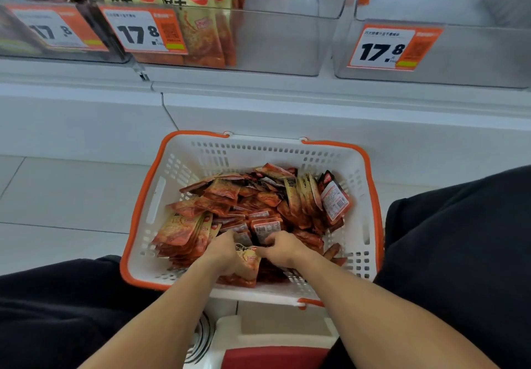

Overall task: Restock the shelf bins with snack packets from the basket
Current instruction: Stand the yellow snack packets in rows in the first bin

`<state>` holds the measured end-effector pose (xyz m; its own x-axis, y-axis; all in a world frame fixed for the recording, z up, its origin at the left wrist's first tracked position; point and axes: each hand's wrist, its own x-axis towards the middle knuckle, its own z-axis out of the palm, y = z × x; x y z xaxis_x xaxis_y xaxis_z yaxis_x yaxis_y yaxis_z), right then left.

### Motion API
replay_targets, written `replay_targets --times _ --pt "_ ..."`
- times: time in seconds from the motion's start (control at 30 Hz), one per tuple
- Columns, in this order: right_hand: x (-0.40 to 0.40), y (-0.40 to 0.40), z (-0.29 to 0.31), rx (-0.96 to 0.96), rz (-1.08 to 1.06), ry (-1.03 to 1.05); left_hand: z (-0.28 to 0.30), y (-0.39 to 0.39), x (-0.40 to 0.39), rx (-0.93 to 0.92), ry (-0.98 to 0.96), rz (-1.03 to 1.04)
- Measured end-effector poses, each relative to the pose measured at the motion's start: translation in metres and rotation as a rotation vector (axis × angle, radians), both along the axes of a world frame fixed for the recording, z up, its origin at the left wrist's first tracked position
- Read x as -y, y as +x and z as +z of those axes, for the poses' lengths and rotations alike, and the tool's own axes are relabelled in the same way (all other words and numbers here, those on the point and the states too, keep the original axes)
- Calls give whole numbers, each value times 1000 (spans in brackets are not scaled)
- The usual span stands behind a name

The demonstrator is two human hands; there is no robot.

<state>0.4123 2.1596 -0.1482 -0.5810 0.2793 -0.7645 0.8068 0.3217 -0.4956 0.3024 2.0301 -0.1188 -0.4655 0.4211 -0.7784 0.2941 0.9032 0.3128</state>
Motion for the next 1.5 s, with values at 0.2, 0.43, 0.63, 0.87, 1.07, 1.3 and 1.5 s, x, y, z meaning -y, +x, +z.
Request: replay_targets --times 0.2,0.43,0.63,0.87,1.07,1.3,1.5 --pt "-9 -16 19 -161 -259 -246 33 -15 -21 -48 142 148" --pt "-45 -65 89 -447 -351 -297 132 -92 -52 -42 280 -55" --pt "-62 -85 167 -658 -453 -448 237 -138 -73 7 384 -236" --pt "-90 -90 270 -1214 -545 39 278 -136 -104 -126 1099 -39" --pt "-135 -130 333 -1337 -538 659 274 -169 -119 -1048 1171 -234" --pt "-221 -224 312 -816 -550 879 248 -209 -119 -1229 800 -397" --pt "-271 -286 287 -665 -710 826 243 -219 -119 -1225 768 -429"
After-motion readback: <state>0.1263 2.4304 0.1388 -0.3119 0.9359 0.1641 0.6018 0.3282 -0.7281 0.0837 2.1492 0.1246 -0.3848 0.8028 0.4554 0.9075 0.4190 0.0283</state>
